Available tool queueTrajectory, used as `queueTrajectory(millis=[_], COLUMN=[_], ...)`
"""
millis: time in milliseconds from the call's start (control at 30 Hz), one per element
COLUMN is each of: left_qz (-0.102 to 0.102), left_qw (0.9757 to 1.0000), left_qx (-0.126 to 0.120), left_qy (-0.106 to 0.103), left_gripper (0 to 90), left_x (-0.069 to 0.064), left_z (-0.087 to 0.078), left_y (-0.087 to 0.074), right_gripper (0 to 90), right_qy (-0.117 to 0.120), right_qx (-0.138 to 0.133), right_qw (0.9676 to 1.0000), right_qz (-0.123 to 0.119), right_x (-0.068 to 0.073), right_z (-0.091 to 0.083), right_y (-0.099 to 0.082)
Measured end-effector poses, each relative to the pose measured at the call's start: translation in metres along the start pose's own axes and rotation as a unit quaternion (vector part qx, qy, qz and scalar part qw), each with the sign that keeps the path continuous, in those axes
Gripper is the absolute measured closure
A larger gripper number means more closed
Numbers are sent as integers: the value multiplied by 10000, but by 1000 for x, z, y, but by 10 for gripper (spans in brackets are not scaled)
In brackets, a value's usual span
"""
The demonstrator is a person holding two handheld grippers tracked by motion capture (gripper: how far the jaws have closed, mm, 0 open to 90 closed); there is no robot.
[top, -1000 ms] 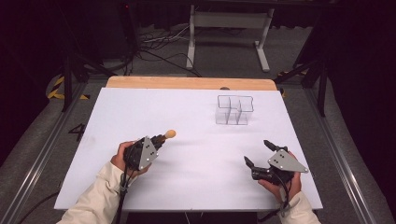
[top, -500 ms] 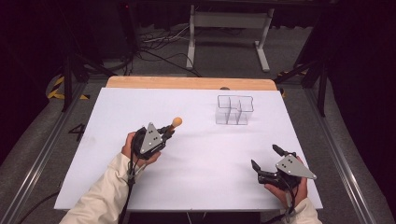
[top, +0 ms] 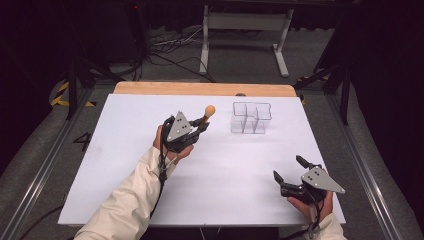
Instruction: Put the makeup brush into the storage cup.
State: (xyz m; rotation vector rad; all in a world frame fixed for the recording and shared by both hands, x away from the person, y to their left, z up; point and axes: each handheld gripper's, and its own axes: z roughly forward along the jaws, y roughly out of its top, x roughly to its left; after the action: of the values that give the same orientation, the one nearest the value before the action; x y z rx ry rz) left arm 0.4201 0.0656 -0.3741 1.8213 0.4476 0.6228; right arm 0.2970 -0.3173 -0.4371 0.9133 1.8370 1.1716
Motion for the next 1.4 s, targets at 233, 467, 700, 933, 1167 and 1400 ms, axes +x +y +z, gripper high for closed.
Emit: queueTrajectory(millis=[233, 467, 700, 933, 1167, 1400], left_qz=[-256, -537, -654, -659, -608, -696], left_qw=[9989, 9960, 9929, 9897, 9889, 9871], left_qx=[-327, -586, -814, -909, -909, -967], left_qy=[-215, -404, -565, -889, -1008, -1067], left_gripper=[775, 775, 776, 775, 776, 775], left_x=[2, 9, 14, 6, -4, -7], left_z=[21, 44, 65, 94, 124, 151], left_y=[16, 30, 49, 66, 79, 84], right_gripper=[116, 115, 115, 115, 118, 118], right_qy=[34, 53, 71, 94, 127, 128], right_qx=[-63, -71, -105, -129, -139, -194], right_qw=[10000, 9999, 9999, 9998, 9998, 9996], right_qz=[64, 76, 77, 92, 105, 163], right_x=[0, -1, -1, -2, -2, -4], right_z=[2, 3, 5, 6, 6, 5], right_y=[0, 0, 0, -1, 0, 0])
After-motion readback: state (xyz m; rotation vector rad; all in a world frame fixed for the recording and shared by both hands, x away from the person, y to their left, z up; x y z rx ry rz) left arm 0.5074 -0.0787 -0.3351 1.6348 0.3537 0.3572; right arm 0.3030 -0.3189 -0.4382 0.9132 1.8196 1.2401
